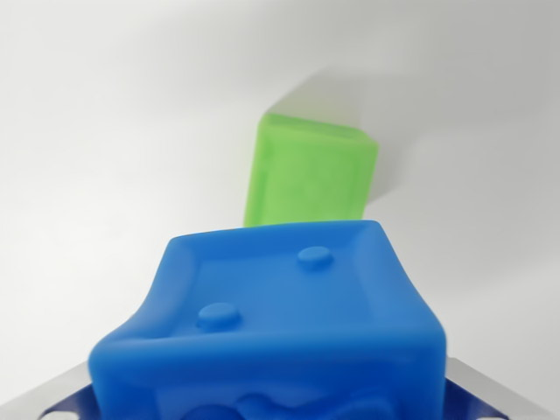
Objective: Stack cube
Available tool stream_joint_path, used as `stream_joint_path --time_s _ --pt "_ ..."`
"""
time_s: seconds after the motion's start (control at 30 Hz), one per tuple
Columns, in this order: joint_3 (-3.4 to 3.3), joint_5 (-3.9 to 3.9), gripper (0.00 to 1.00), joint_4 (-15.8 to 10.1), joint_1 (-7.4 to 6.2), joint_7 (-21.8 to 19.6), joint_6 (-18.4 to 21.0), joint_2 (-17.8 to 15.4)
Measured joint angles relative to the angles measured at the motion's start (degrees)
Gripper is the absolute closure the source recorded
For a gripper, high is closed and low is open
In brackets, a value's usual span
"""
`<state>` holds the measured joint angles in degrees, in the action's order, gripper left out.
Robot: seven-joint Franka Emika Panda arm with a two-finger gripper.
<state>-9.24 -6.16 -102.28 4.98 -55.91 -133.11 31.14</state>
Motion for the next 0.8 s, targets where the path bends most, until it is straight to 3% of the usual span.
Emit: stream_joint_path --time_s 0.5,0.8 --pt "-0.30 -0.48 1.00 2.4 0.90 -3.6 0.8 1.8" --pt "-0.10 -1.09 1.00 2.4 0.99 -3.6 -1.8 4.8"
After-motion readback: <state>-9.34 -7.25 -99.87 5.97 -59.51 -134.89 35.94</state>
